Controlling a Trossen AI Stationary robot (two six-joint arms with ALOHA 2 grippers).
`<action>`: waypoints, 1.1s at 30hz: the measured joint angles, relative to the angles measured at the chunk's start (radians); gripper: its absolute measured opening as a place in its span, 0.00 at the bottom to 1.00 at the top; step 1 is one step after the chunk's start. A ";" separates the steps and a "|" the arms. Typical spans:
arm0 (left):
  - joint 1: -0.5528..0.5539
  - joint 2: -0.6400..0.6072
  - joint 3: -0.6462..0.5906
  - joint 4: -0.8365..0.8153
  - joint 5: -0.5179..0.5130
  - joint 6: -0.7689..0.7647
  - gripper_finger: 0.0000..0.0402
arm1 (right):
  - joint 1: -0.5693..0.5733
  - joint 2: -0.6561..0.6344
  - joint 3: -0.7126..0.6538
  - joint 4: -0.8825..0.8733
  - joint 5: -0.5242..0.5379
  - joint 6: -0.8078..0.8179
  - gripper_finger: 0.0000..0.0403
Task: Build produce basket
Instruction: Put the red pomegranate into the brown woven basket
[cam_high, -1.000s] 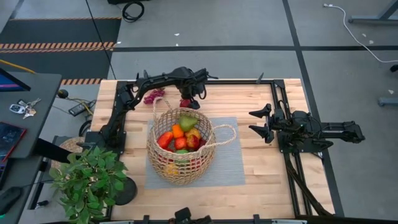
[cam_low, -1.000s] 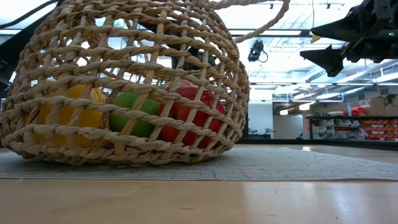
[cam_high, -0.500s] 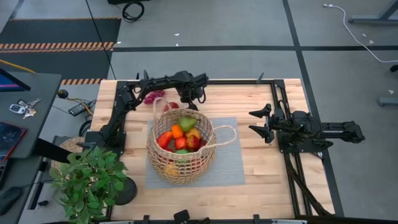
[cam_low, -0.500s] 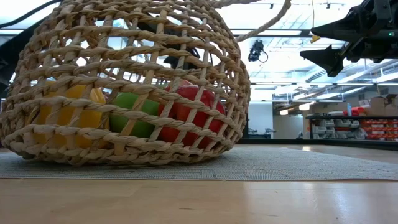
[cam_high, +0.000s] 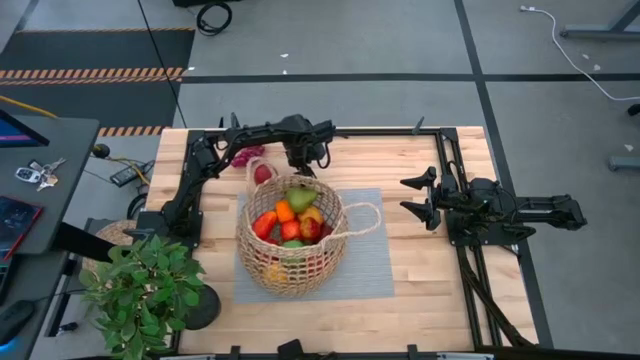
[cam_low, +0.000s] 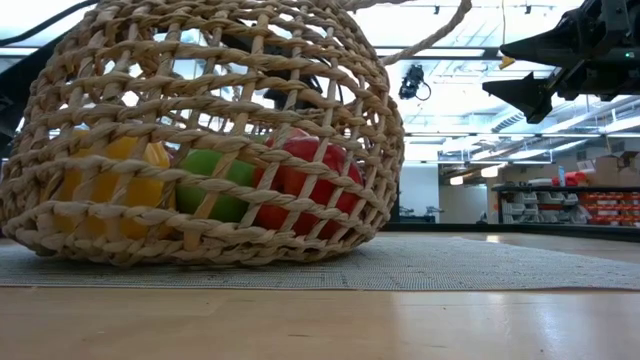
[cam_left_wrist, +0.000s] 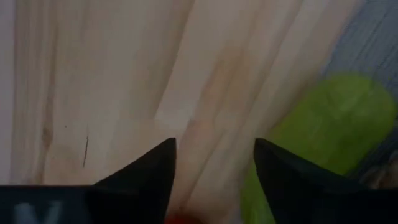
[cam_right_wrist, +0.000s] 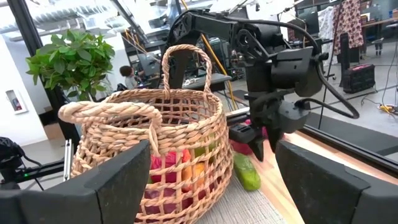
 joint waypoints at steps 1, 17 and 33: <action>0.000 0.000 0.010 -0.026 -0.008 -0.003 0.52 | 0.000 0.000 0.000 0.000 0.000 0.000 0.87; 0.021 -0.130 0.039 -0.117 -0.091 -0.133 0.50 | 0.000 0.000 0.000 0.000 0.000 0.000 0.87; 0.086 -0.145 -0.056 -0.142 -0.137 -0.363 0.62 | 0.000 0.000 0.000 0.000 0.000 0.000 0.87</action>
